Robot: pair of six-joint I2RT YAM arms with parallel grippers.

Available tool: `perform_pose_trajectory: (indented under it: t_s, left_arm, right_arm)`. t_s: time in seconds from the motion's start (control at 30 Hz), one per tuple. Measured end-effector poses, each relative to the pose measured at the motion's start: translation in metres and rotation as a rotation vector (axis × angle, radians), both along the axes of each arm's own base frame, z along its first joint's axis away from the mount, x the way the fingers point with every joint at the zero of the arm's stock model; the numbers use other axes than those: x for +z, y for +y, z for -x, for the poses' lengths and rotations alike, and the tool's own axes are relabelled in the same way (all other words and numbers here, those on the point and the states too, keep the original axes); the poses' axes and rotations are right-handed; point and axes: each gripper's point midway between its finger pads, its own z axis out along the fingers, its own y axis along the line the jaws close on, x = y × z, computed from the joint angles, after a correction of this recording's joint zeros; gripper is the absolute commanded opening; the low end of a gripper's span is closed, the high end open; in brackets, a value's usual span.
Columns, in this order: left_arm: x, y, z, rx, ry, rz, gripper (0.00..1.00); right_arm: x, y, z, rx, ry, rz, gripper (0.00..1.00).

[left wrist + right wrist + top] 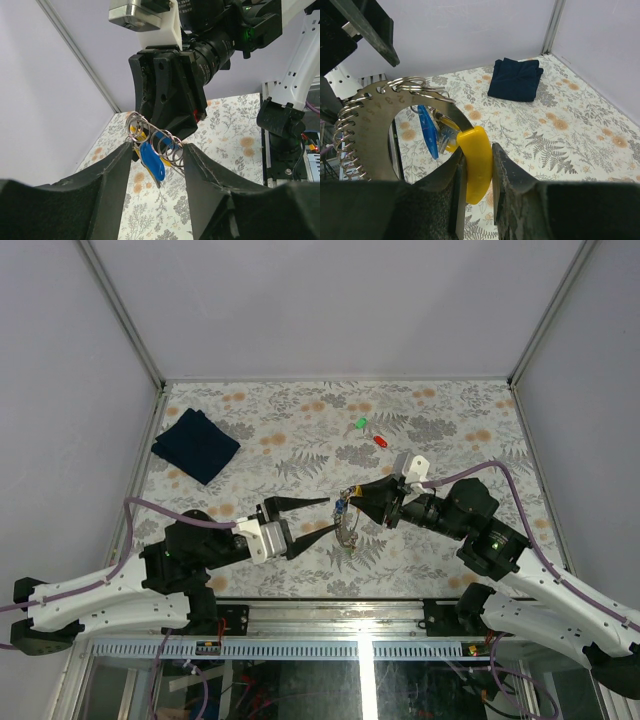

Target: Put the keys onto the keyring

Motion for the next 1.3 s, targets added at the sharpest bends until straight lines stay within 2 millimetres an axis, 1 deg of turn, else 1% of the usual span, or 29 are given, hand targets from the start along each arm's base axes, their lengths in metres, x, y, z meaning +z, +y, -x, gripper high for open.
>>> perform_pose_trajectory:
  t_s: [0.13, 0.3, 0.53, 0.63, 0.77, 1.3]
  left_arm:
    - [-0.0023, -0.0009, -0.0008, 0.003, -0.002, -0.011, 0.41]
    - [-0.0001, -0.0013, -0.0020, 0.008, -0.011, -0.015, 0.36]
    - [0.0033, -0.0012, -0.0027, 0.012, -0.015, -0.012, 0.25]
    - [0.0034, -0.0015, -0.0030, 0.013, -0.015, -0.013, 0.23]
    - [0.0042, -0.0019, -0.0031, 0.014, -0.015, -0.012, 0.24]
    - [0.0035, -0.0075, -0.0050, 0.014, -0.013, -0.025, 0.40]
  right_arm:
    - [0.0003, 0.0000, 0.0000, 0.000, 0.000, -0.001, 0.01]
    - [0.0003, 0.0000, -0.0001, -0.001, 0.001, -0.002, 0.01]
    - [0.0006, 0.0000, 0.0001, -0.001, 0.005, -0.004, 0.01]
    - [0.0007, -0.0001, -0.0002, -0.003, 0.005, -0.005, 0.01]
    - [0.0018, -0.0001, -0.0003, -0.003, 0.003, -0.009, 0.01]
    - [0.0006, -0.0003, -0.0002, -0.003, 0.006, -0.005, 0.01]
